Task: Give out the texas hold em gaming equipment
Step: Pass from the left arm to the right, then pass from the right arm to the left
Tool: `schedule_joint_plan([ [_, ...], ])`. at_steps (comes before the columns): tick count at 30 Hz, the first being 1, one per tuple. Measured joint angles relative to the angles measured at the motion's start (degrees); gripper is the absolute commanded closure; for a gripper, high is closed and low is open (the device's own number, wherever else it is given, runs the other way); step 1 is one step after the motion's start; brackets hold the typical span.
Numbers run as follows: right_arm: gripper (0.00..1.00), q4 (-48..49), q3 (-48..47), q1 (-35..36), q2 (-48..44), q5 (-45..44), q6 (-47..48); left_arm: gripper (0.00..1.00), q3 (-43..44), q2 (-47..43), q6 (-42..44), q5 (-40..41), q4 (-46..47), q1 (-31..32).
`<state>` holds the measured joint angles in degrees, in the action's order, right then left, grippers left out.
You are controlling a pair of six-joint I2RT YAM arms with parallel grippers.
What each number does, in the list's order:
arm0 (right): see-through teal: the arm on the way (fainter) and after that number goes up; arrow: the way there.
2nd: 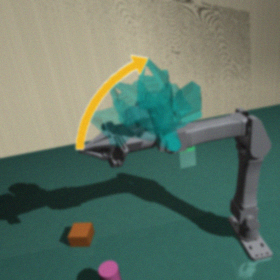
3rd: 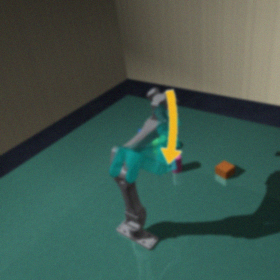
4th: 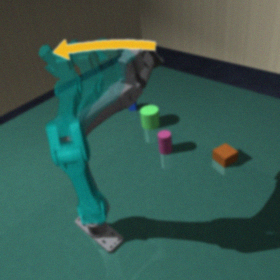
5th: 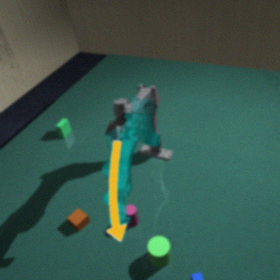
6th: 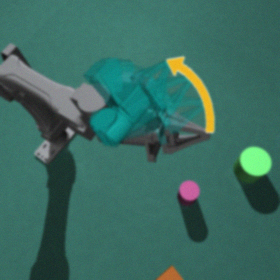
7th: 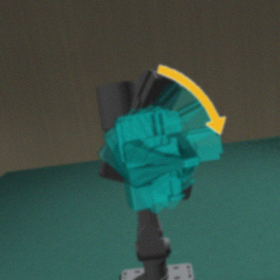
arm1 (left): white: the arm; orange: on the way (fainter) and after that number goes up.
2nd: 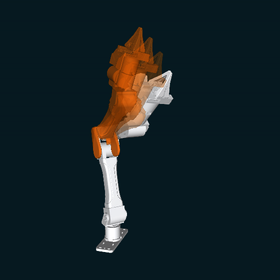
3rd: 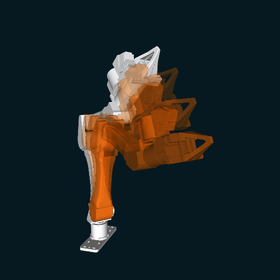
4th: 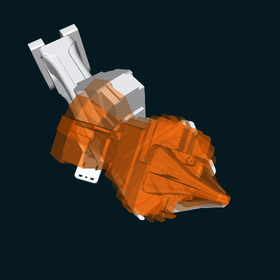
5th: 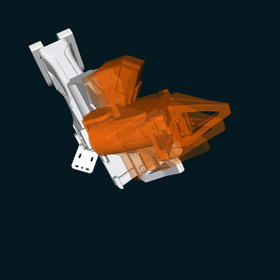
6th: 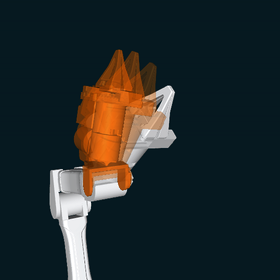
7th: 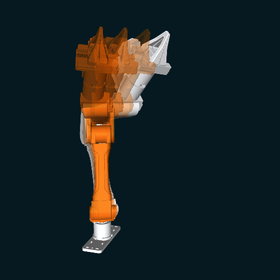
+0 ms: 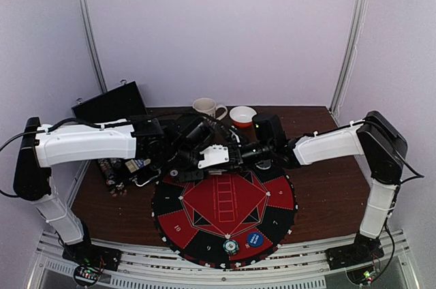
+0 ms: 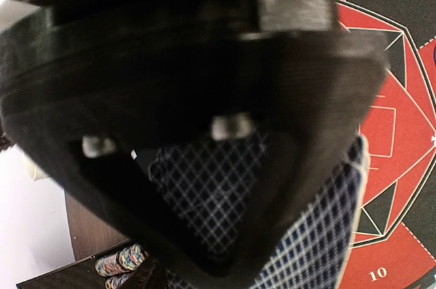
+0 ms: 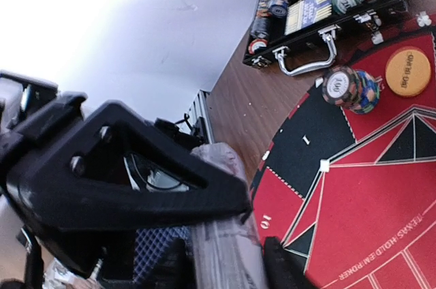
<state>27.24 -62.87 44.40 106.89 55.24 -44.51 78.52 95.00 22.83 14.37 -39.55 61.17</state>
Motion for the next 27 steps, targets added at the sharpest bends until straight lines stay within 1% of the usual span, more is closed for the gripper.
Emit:
schedule_joint_plan([
  [1,0.86,0.26,-0.04,0.02,0.02,0.2,-0.13,0.45,0.0,0.07,0.0,0.0,-0.09,-0.04],
  [2,0.98,0.07,-0.04,0.09,0.11,0.15,-0.24,0.39,0.02,0.09,-0.02,-0.13,-0.22,-0.04],
  [3,1.0,0.02,-0.04,-0.02,0.26,0.44,-0.37,0.33,0.04,0.09,-0.07,-0.22,-0.24,-0.04],
  [6,1.0,-0.07,-0.2,0.0,0.33,1.05,-0.09,0.16,-0.04,0.26,-0.39,-0.68,-0.59,-0.15],
  [7,1.0,-0.15,-0.2,0.09,0.33,1.2,0.13,0.12,-0.07,0.26,-0.57,-0.7,-0.46,-0.28],
  [9,1.0,-0.74,-0.2,0.11,0.33,1.22,0.76,0.09,-0.09,0.26,-1.09,-1.03,-0.33,-0.83],
  [16,1.0,-4.26,-0.68,0.09,-0.5,0.31,4.24,0.09,-0.44,0.74,-2.56,-4.96,0.48,-2.64],
  [19,1.0,-5.88,-0.72,0.22,-1.27,0.31,5.6,0.1,-0.46,1.22,-2.54,-7.08,0.68,-2.89],
  [21,1.0,-6.51,-0.79,0.26,-1.36,0.31,6.01,0.17,-0.46,1.29,-2.47,-8.13,0.92,-3.06],
  [22,1.0,-6.75,-0.9,0.28,-1.36,0.26,6.23,0.25,-0.46,1.31,-2.47,-8.44,0.92,-3.1],
  [24,1.0,-7.21,-1.18,0.26,-1.36,-0.04,6.82,0.34,-0.5,1.36,-2.54,-9.29,0.83,-3.15],
  [27,1.0,-7.96,-1.51,0.22,-1.38,-0.55,7.3,0.35,-0.68,1.36,-2.16,-9.73,0.92,-3.1],
])
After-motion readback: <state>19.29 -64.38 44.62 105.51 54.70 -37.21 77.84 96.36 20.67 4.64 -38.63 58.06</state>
